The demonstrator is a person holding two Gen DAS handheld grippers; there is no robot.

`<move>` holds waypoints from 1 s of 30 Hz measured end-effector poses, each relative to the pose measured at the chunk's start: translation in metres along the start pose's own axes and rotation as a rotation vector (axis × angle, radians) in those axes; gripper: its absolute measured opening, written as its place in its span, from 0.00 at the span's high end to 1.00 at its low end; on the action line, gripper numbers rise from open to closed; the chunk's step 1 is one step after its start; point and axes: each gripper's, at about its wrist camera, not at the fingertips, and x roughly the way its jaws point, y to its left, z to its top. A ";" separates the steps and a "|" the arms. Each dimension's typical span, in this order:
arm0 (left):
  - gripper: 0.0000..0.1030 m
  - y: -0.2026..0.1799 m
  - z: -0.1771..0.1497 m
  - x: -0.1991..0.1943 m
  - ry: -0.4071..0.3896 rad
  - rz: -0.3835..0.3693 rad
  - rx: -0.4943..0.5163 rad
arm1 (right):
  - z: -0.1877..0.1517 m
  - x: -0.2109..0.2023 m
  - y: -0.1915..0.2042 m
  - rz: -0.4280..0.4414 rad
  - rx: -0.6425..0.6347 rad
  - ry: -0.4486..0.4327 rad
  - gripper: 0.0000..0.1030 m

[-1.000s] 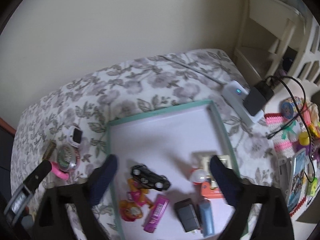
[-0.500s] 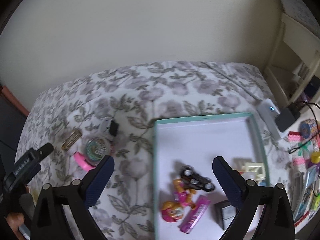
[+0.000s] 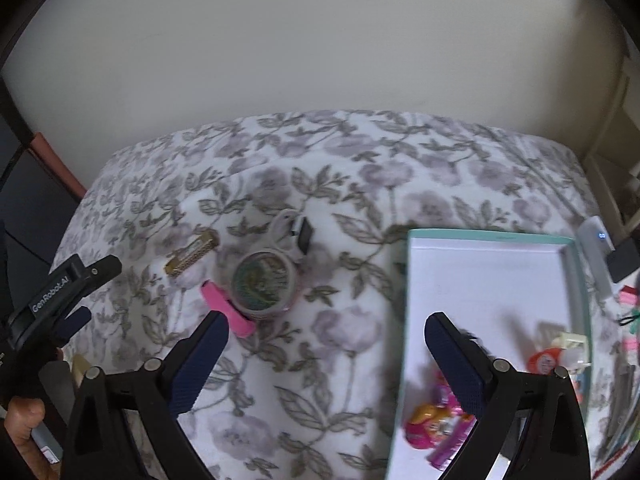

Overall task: Organize rigid objects
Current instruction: 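Move both tools away from the tray toward the pink band and bead tin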

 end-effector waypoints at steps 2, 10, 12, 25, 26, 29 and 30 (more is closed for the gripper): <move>0.02 0.004 0.001 0.001 0.000 0.010 -0.003 | 0.000 0.006 0.005 0.020 -0.001 0.002 0.03; 0.02 -0.002 0.001 0.018 0.060 -0.007 0.030 | 0.004 0.027 0.015 0.080 0.041 -0.001 0.03; 0.02 -0.007 0.000 0.024 0.086 -0.026 0.029 | 0.006 0.033 0.014 0.093 0.067 0.003 0.03; 0.02 -0.057 -0.009 0.062 0.162 -0.028 0.013 | 0.025 0.062 -0.006 -0.011 0.124 -0.006 0.03; 0.02 -0.058 -0.008 0.065 0.167 -0.022 0.012 | 0.028 0.064 -0.008 -0.017 0.129 -0.006 0.03; 0.02 -0.061 -0.007 0.071 0.174 -0.021 0.001 | 0.034 0.070 -0.012 -0.009 0.145 -0.009 0.03; 0.02 -0.061 -0.006 0.073 0.180 -0.024 -0.004 | 0.035 0.072 -0.012 -0.006 0.148 -0.010 0.03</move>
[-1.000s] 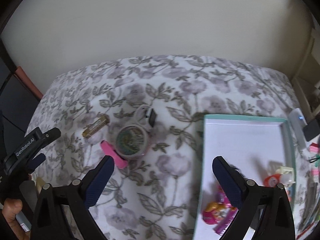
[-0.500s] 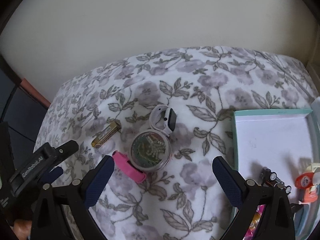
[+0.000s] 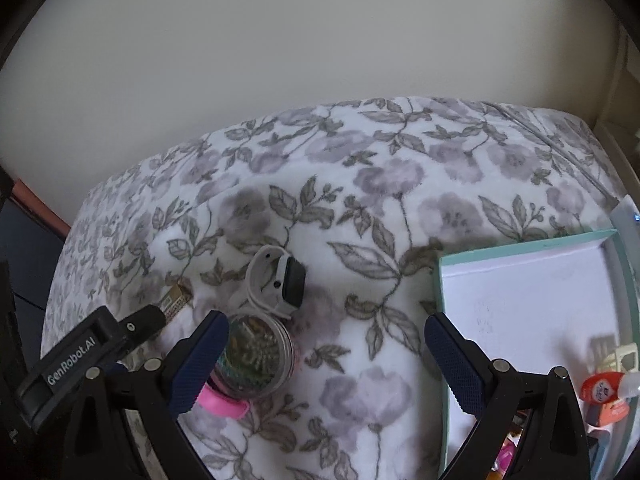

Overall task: Organize rigid objects
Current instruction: 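Move both tools away from the tray toward the pink band and bead tin, then grasp the pink band with the left gripper while the right gripper grasps the round bead tin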

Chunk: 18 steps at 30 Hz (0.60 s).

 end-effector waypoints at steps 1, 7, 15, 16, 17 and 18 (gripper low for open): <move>0.02 0.000 0.000 0.002 0.006 -0.002 -0.003 | 0.001 0.001 0.000 -0.001 0.000 -0.001 0.03; 0.02 0.007 -0.002 0.011 0.052 -0.026 -0.019 | 0.000 0.003 0.000 -0.023 -0.025 0.003 0.03; 0.02 -0.008 -0.016 0.019 0.099 0.042 0.067 | 0.003 -0.007 -0.023 -0.046 0.011 -0.013 0.03; 0.02 -0.011 -0.017 0.019 0.097 0.053 0.079 | 0.003 -0.006 -0.026 -0.044 0.016 -0.010 0.03; 0.02 -0.012 -0.018 0.019 0.095 0.061 0.086 | 0.003 -0.006 -0.028 -0.041 0.019 -0.006 0.03; 0.02 -0.013 -0.019 0.019 0.097 0.068 0.091 | 0.003 -0.005 -0.029 -0.038 0.021 -0.001 0.03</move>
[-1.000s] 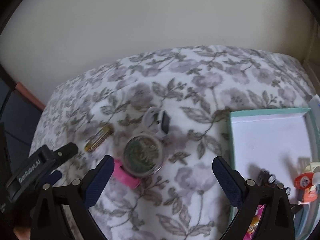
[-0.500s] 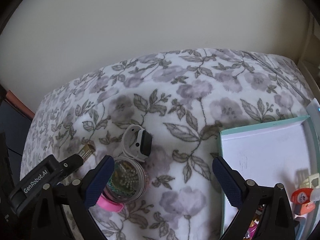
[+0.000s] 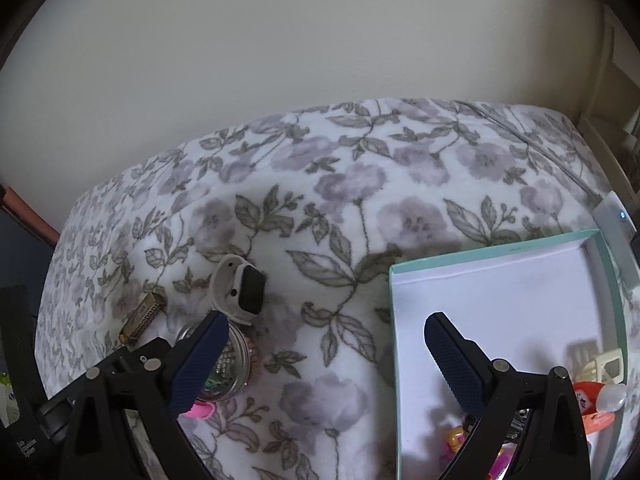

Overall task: Organize rigid objects
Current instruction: 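Grasp the pink band with the left gripper while the right gripper grasps the round bead tin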

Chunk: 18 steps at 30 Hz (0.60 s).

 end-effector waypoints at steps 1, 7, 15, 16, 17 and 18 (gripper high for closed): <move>0.02 -0.002 -0.001 0.000 0.002 0.005 0.005 | 0.000 0.000 -0.001 0.002 0.002 0.002 0.03; 0.23 -0.011 -0.002 0.003 0.018 0.001 0.027 | 0.000 -0.001 -0.004 0.015 0.002 0.008 0.03; 0.56 -0.020 -0.006 -0.007 0.020 -0.031 0.067 | -0.001 0.001 -0.001 0.020 -0.011 0.017 0.03; 0.57 -0.022 -0.006 -0.006 0.020 -0.034 0.067 | -0.001 0.001 -0.001 0.019 -0.013 0.018 0.03; 0.59 -0.022 -0.006 -0.006 0.021 -0.038 0.065 | -0.002 0.002 0.000 0.019 -0.017 0.018 0.03; 0.65 -0.021 -0.006 -0.005 0.023 -0.050 0.060 | -0.002 0.002 0.002 0.019 -0.021 0.019 0.03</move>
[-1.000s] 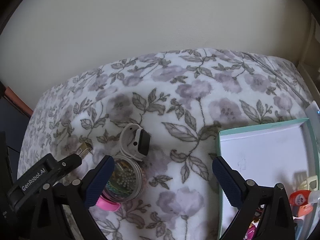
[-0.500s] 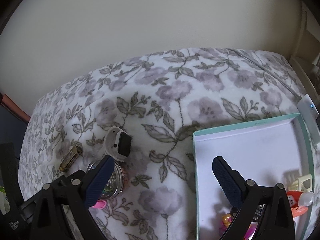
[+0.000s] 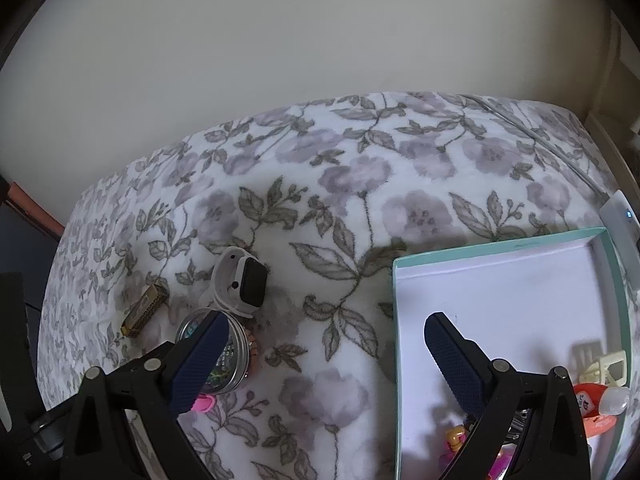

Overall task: Organize rigid objects
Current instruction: 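Grasp the pink band with the left gripper while the right gripper grasps the round bead tin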

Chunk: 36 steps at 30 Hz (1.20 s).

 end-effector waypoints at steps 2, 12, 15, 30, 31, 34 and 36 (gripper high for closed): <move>0.72 0.000 0.000 0.001 0.006 -0.022 -0.007 | 0.000 0.001 0.001 0.001 -0.004 0.003 0.03; 0.80 0.001 -0.003 -0.001 0.004 -0.047 -0.018 | -0.003 0.007 0.008 0.018 -0.029 0.019 0.03; 0.85 0.006 -0.002 -0.005 -0.013 -0.010 -0.030 | -0.005 0.009 0.011 0.046 -0.030 0.030 0.03; 0.85 0.056 0.014 -0.016 -0.070 0.070 -0.162 | -0.027 0.035 0.052 0.100 -0.137 0.079 0.04; 0.85 0.061 0.015 -0.017 -0.074 0.076 -0.175 | -0.028 0.037 0.055 0.103 -0.145 0.083 0.04; 0.85 0.071 0.017 -0.018 -0.078 0.080 -0.205 | -0.034 0.044 0.065 0.108 -0.175 0.090 0.04; 0.85 0.076 0.017 -0.018 -0.077 0.079 -0.218 | -0.038 0.049 0.071 0.110 -0.196 0.094 0.04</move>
